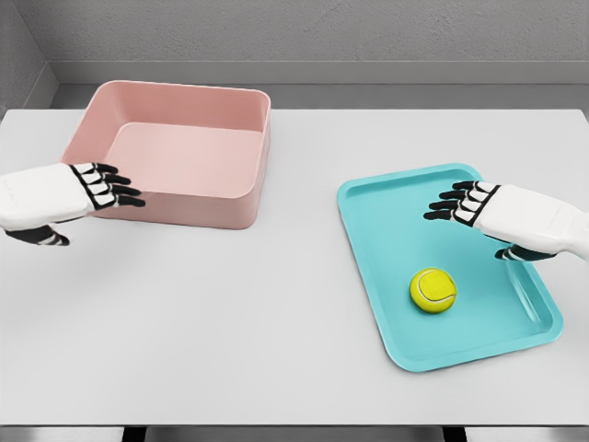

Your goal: Put the tennis from the blue tray into the pink basket with both arms

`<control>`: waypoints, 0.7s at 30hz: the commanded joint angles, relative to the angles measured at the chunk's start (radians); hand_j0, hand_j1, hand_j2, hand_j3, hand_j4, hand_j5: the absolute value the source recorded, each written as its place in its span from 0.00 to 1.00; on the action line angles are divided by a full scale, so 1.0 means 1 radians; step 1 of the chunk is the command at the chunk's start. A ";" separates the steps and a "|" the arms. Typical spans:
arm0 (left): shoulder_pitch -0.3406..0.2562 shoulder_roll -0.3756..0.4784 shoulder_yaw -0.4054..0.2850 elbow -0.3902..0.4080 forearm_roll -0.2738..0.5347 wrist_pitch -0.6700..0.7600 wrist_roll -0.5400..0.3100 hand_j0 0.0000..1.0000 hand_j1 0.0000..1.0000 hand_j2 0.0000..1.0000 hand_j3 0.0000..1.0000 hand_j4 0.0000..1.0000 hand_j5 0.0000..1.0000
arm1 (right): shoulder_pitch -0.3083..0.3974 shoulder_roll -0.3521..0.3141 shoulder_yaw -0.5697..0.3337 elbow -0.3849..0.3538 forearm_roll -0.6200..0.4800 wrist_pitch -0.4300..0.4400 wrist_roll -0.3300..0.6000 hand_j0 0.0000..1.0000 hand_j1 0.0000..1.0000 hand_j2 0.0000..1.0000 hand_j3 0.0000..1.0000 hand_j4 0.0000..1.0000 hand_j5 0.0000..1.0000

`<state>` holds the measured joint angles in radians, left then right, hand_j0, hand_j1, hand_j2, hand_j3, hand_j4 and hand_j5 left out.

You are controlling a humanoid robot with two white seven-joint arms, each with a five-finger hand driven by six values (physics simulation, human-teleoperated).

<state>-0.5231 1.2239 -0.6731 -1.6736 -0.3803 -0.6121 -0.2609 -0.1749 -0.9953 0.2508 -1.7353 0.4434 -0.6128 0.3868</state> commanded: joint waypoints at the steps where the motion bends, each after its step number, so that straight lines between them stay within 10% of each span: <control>1: 0.000 0.014 -0.008 0.008 0.014 0.001 -0.023 1.00 1.00 1.00 1.00 1.00 1.00 | 0.000 -0.002 0.001 -0.001 -0.006 0.002 0.000 1.00 1.00 1.00 1.00 1.00 1.00; 21: 0.043 0.022 -0.054 0.052 0.262 0.001 -0.023 1.00 1.00 1.00 1.00 1.00 1.00 | 0.011 0.017 0.156 -0.030 0.003 0.002 0.034 1.00 1.00 1.00 1.00 1.00 1.00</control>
<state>-0.4786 1.2442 -0.7278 -1.6218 -0.1502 -0.6123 -0.2832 -0.1641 -0.9797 0.3887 -1.7594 0.4525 -0.6129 0.4186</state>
